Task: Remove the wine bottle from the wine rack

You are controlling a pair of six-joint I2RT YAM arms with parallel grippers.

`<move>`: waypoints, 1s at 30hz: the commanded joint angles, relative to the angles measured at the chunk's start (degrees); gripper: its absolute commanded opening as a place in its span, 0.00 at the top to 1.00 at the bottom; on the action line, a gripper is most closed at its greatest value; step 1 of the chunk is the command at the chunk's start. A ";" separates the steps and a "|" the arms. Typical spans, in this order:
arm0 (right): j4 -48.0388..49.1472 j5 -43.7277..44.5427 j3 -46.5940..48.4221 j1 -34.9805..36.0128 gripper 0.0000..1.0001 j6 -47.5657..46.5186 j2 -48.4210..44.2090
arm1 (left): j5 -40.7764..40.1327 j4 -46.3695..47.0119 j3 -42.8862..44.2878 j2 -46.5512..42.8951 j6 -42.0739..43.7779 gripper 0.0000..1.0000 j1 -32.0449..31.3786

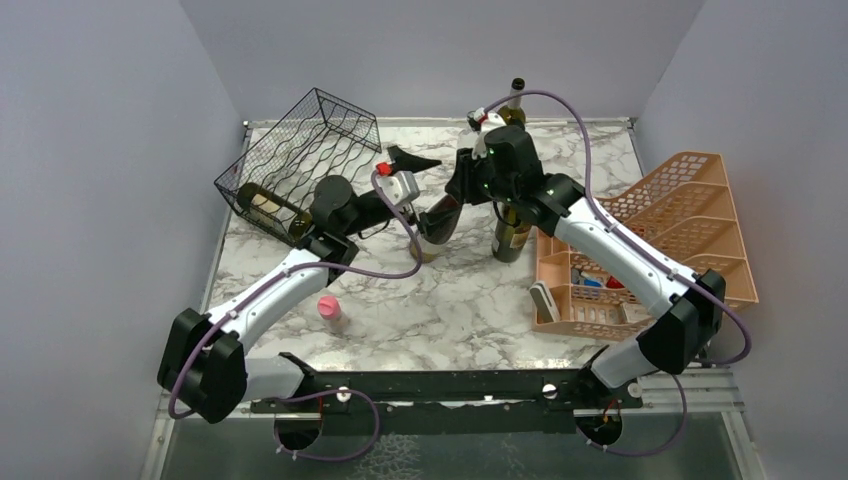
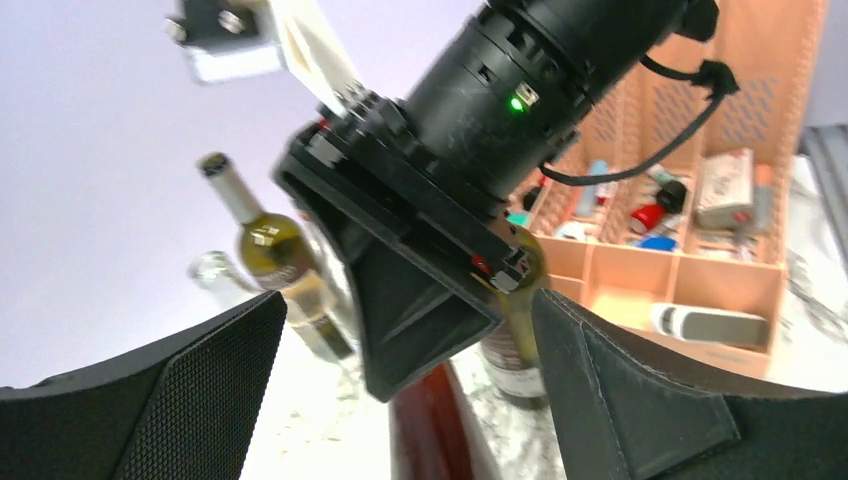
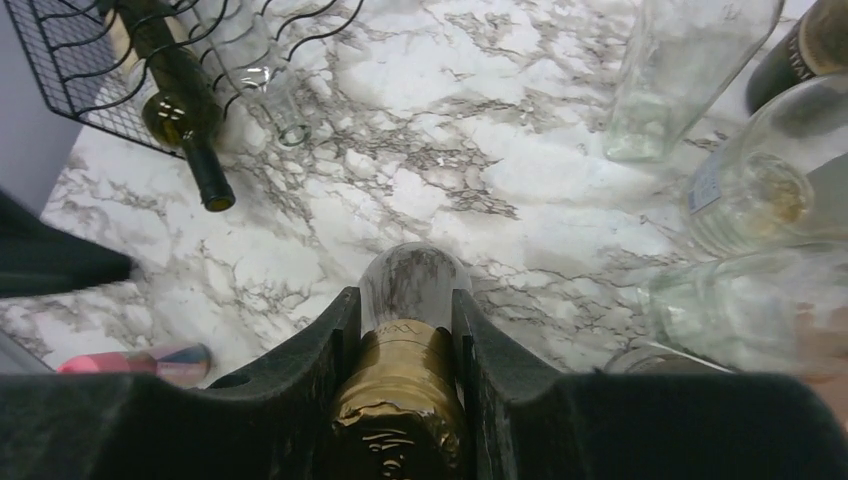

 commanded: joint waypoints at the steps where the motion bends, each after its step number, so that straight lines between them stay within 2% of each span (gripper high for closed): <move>1: -1.37 5.39 8.44 -0.65 0.99 -2.65 2.10 | -10.04 6.58 -3.65 -4.14 0.33 0.01 2.10; 8: -4.87 6.61 17.57 -2.01 0.99 -3.57 7.96 | -30.47 9.53 -6.51 -5.80 -4.09 0.01 7.31; 10: -5.60 6.72 20.19 -2.70 0.99 -3.88 9.42 | -33.76 9.57 -6.63 -5.67 -6.65 0.01 9.56; 13: -6.46 6.85 23.17 -3.56 0.99 -4.32 11.44 | -32.43 9.55 -5.86 -4.47 -10.28 0.01 12.77; 22: -6.01 7.03 27.64 -6.18 0.99 -5.71 15.28 | -21.63 9.41 -2.02 0.86 -23.08 0.03 17.86; 30: -6.81 9.04 33.66 -7.25 0.99 -8.17 19.33 | -17.70 9.40 -0.19 3.24 -29.30 0.03 21.17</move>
